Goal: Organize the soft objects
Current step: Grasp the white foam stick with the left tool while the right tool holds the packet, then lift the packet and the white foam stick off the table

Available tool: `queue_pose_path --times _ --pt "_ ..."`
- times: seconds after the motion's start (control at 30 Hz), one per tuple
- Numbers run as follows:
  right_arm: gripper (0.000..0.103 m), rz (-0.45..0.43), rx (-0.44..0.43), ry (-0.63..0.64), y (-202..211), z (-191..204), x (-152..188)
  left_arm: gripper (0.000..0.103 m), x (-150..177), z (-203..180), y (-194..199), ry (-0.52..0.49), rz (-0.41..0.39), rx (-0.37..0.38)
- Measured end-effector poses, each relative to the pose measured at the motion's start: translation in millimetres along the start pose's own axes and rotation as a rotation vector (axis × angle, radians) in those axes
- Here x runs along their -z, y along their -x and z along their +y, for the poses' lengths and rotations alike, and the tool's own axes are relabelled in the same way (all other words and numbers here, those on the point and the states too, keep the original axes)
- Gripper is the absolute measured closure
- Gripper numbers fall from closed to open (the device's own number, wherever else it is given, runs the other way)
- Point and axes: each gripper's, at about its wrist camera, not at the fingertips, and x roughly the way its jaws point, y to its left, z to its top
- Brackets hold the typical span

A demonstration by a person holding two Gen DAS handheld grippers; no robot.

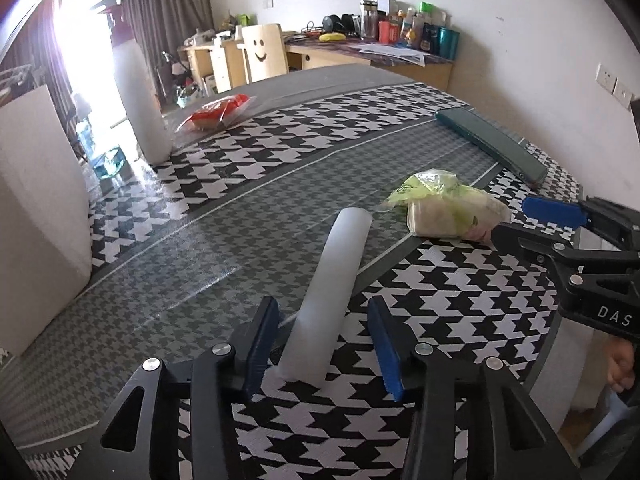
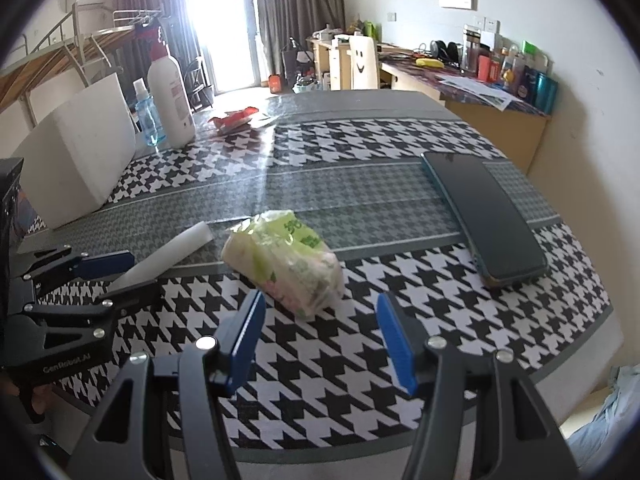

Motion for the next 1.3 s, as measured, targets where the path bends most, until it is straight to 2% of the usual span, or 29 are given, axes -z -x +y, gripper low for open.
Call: queue_pose_path --times 0.07,0.13,0.23,0.43,0.53,0.87,1.07,1.3 --pt "0.04 0.003 -0.006 0.028 -3 4 -2 0.06 -2 1 -1 0.005 0.002 -0.003" --pt "0.04 0.008 -0.003 0.051 -6 7 -4 0.073 -3 1 -1 0.007 0.01 0.001" --pt "0.04 0.018 0.002 0.078 -11 12 -7 0.079 -3 0 0 0.001 0.015 0.007" --pt "0.04 0.028 -0.018 0.101 -16 16 -10 0.085 -3 3 2 0.006 0.001 0.025" --pt "0.04 0.032 -0.02 0.115 -17 18 -11 0.085 -3 3 7 0.009 -0.009 0.06" --pt "0.04 0.056 -0.028 0.157 -27 28 -14 0.085 -3 8 14 0.019 -0.032 0.06" --pt "0.04 0.023 -0.004 0.205 -19 33 -18 0.085 -2 12 13 0.038 -0.029 0.068" --pt "0.04 0.063 0.019 0.24 -35 40 -18 0.085 -2 13 14 0.037 -0.037 0.068"
